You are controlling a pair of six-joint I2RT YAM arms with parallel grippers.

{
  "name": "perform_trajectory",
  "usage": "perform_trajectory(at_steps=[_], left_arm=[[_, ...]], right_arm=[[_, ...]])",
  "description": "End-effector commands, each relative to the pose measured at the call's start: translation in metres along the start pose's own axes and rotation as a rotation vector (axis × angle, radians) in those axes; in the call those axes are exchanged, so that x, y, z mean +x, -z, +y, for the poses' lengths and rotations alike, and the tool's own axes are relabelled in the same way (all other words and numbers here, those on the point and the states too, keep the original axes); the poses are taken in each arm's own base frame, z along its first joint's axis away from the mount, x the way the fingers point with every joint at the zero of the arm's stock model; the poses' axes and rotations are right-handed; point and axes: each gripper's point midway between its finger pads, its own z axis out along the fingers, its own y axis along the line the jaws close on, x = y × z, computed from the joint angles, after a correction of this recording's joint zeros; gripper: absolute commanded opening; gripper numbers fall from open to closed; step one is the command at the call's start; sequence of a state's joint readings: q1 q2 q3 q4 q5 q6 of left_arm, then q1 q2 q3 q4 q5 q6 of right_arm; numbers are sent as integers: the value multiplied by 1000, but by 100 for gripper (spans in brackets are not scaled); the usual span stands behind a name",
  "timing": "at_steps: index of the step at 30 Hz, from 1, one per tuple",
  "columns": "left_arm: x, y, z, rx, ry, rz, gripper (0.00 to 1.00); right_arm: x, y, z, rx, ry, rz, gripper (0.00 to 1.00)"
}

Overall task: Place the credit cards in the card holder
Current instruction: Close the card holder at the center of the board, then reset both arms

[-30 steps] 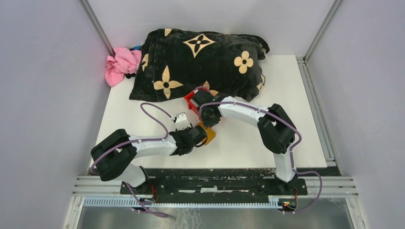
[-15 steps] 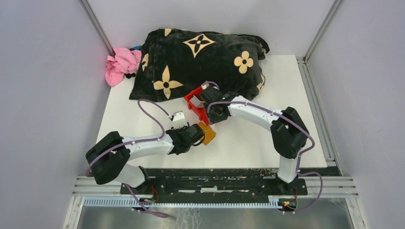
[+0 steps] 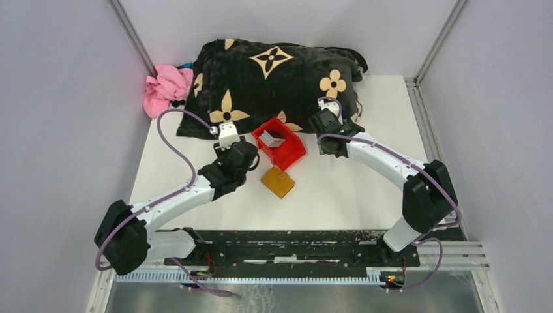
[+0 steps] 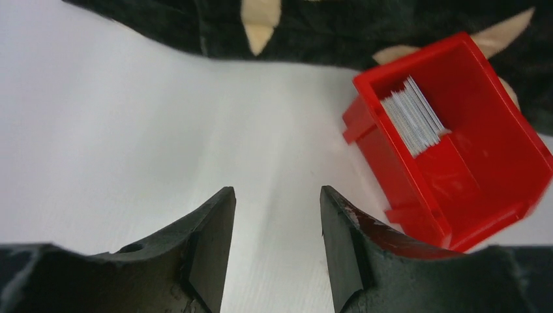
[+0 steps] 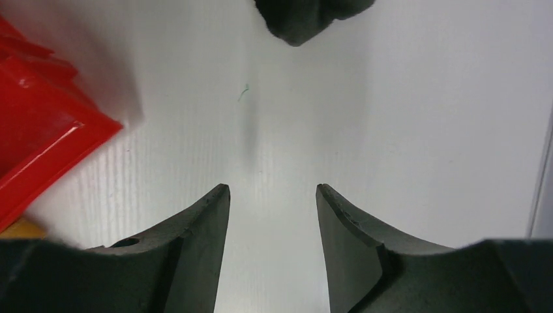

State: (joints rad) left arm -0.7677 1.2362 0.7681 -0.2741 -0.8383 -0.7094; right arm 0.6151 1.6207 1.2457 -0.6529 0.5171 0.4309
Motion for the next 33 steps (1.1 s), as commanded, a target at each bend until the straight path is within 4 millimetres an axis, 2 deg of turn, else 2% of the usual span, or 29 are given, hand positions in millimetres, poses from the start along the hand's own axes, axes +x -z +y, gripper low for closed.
perform_trajectory(at_steps=[1,3,8,11,15,25,33], left_arm=[[-36,-11,23,-12,-52,-107,60],[-39,-16,38,-45,-31,-112,69],[-37,-20,58,-63,-8,-121,84],[-34,-22,62,-57,-15,-120,87],[-32,-22,71,-78,0,-129,100],[-29,-21,75,-61,4,-136,99],[-28,-23,78,-71,0,-132,99]], right_arm=[[-27,15,-35,124,-18,-144,59],[-30,23,-42,119,-45,-176,59],[-35,42,-56,113,-113,-264,78],[-34,46,-62,125,-120,-270,82],[-28,45,-65,156,-129,-240,84],[-29,45,-68,180,-154,-237,87],[-29,51,-71,162,-180,-268,86]])
